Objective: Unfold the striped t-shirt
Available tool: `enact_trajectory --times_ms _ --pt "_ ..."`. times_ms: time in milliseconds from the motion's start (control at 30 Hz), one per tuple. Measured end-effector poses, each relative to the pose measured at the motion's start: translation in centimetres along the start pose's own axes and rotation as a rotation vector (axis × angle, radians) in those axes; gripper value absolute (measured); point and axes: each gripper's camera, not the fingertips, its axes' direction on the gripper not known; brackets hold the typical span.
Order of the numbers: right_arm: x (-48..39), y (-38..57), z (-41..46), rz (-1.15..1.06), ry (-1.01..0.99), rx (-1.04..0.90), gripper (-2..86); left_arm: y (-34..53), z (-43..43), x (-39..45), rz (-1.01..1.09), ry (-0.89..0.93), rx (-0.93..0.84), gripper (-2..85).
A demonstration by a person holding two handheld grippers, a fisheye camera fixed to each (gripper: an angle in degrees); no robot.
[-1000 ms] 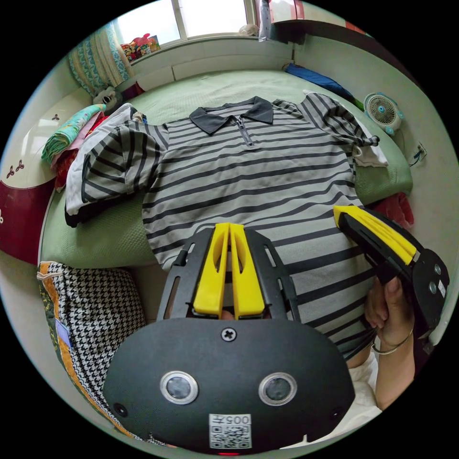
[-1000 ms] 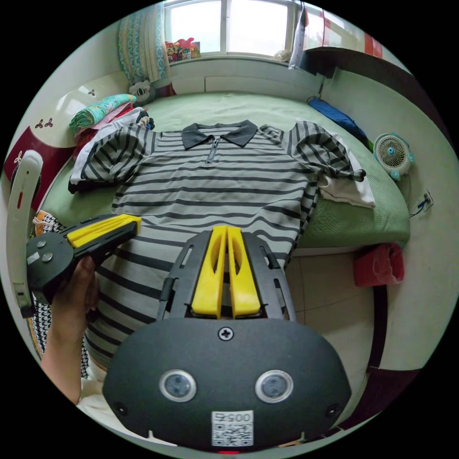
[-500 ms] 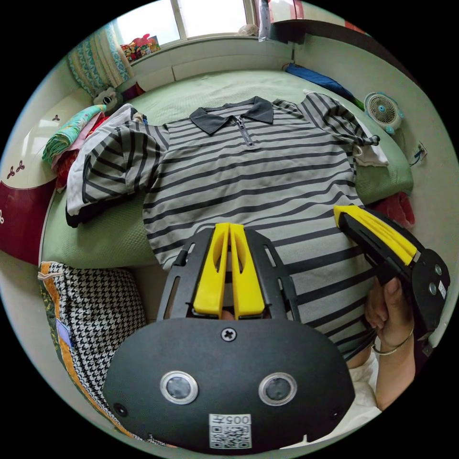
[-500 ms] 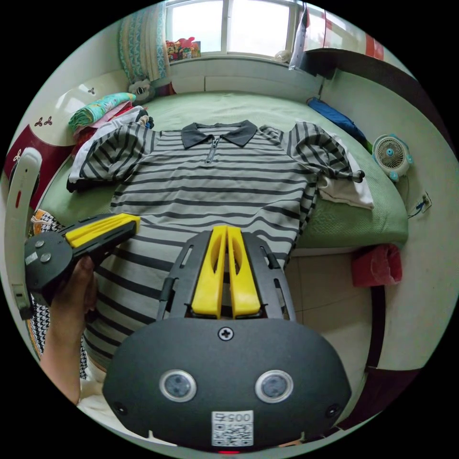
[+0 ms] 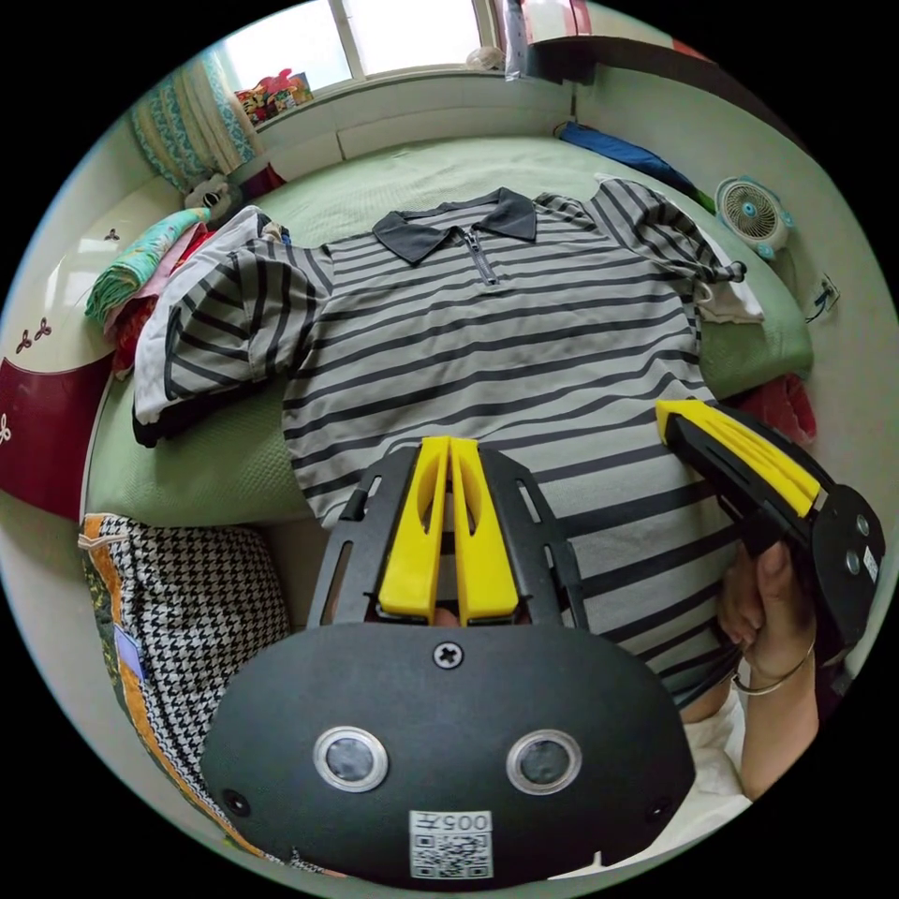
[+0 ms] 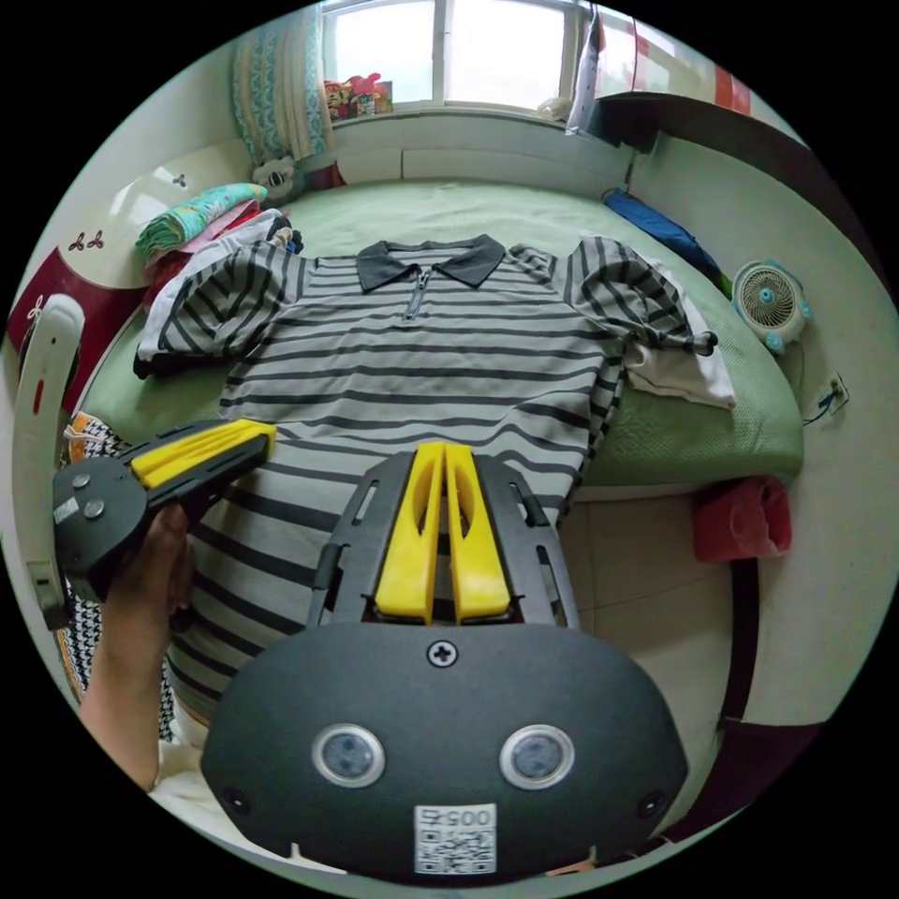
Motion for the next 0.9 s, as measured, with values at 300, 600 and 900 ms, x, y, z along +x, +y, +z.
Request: enact_trajectory --times_ms 300,600,900 --pt "-0.3 -0.3 0.2 -0.005 0.008 -0.002 -1.3 0.0 -0.2 -0.2 -0.004 0.009 0.0 -0.5" --pt "-0.6 -0.7 0.4 -0.006 0.01 0.001 -1.3 0.1 -0.5 -0.3 -0.004 0.008 0.002 -0.5" --pt "-0.9 -1.4 0.7 -0.007 0.013 0.0 -1.3 0.1 -0.8 -0.8 -0.006 0.011 0.001 -0.6"
